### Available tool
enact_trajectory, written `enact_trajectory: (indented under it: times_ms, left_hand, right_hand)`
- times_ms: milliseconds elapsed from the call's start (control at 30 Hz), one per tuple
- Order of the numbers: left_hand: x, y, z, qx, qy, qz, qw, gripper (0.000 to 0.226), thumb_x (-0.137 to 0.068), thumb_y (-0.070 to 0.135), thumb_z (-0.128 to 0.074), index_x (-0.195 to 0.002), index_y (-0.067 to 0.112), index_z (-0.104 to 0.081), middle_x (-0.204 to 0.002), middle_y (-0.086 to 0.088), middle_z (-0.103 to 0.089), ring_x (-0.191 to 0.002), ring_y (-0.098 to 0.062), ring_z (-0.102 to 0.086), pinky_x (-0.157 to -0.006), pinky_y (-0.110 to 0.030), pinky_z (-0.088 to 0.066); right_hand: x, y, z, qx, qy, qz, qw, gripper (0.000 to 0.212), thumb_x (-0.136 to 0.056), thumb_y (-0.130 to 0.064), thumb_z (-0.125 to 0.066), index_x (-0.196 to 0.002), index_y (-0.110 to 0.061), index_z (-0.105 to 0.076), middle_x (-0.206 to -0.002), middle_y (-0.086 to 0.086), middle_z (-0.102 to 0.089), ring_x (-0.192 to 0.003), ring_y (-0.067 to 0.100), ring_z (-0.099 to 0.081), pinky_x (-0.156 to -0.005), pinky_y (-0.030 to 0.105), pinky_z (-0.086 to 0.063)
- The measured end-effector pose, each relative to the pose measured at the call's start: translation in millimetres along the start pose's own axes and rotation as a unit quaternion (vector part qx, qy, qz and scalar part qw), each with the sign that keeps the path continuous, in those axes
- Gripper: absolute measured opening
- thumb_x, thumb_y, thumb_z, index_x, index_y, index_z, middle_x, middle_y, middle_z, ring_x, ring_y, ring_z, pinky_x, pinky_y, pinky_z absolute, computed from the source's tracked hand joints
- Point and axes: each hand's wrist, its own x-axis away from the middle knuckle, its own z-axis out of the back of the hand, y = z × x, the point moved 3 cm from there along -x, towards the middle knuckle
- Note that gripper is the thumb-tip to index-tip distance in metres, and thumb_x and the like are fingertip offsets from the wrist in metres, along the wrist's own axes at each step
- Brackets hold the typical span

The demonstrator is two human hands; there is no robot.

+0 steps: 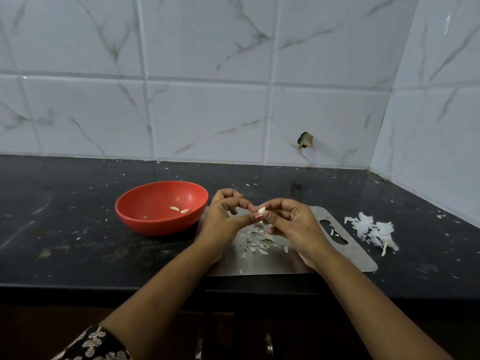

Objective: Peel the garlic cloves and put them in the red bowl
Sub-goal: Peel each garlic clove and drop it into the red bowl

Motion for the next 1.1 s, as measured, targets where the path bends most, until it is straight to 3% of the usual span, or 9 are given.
enact_trajectory:
  times_ms: [267,600,733,833,1100]
  left_hand:
    - [0.5,0.5,-1.5,0.027,-0.025,0.013,0.999,0.018,-0.068,0.011,-0.081,-0.067,0.024,-0.068,-0.107,0.005,-0.047,-0.092,-0.007,-0.046,-0.079,-0.018,-0.037]
    - [0.0,-1.1,-1.2,-0.008,-0.01,-0.011,1.0,0.018,-0.07,0.012,-0.082,-0.068,0.023,-0.068,-0.107,0.005,-0.05,-0.086,-0.006,-0.047,-0.079,-0.017,-0.04]
    - [0.8,-3.1,-3.4,-0.017,-0.045,-0.025,0.999,0.014,-0.077,0.012,-0.077,-0.072,0.018,-0.065,-0.088,-0.001,-0.063,-0.072,-0.007,-0.048,-0.071,-0.023,-0.044]
    - [2.1,-2.7,-5.2,0.005,-0.062,-0.023,0.998,0.011,-0.081,0.005,-0.072,-0.076,0.01,-0.064,-0.071,0.004,-0.061,-0.063,-0.001,-0.051,-0.062,-0.016,-0.044]
    - [-1.1,-8.7,-1.0,-0.047,-0.007,-0.028,0.998,0.019,-0.077,0.006,-0.077,-0.075,0.02,-0.065,-0.073,0.005,-0.068,-0.071,-0.008,-0.064,-0.064,-0.018,-0.049]
  right_hand:
    - [-0.3,0.1,-1.6,-0.026,0.0,0.0,1.0,0.008,-0.085,-0.004,-0.067,-0.091,-0.009,-0.07,-0.091,0.015,-0.073,-0.079,0.017,-0.068,-0.069,0.023,-0.057]
    - [-1.2,2.6,0.5,-0.009,0.019,0.007,1.0,0.011,-0.085,-0.003,-0.068,-0.095,-0.007,-0.07,-0.081,0.011,-0.072,-0.071,0.017,-0.067,-0.068,0.023,-0.057]
    - [-1.2,3.5,0.4,-0.006,0.015,0.007,1.0,0.021,-0.087,-0.003,-0.066,-0.107,-0.01,-0.07,-0.084,0.009,-0.072,-0.072,0.014,-0.067,-0.069,0.021,-0.056]
    - [-2.0,4.8,0.6,0.006,0.017,0.001,1.0,0.017,-0.088,-0.004,-0.065,-0.103,-0.008,-0.071,-0.082,0.007,-0.073,-0.071,0.012,-0.066,-0.069,0.021,-0.055]
    - [-1.8,4.6,2.4,-0.046,0.04,-0.012,0.998,0.01,-0.087,-0.003,-0.066,-0.097,-0.004,-0.068,-0.077,0.006,-0.072,-0.069,0.012,-0.067,-0.064,0.021,-0.055]
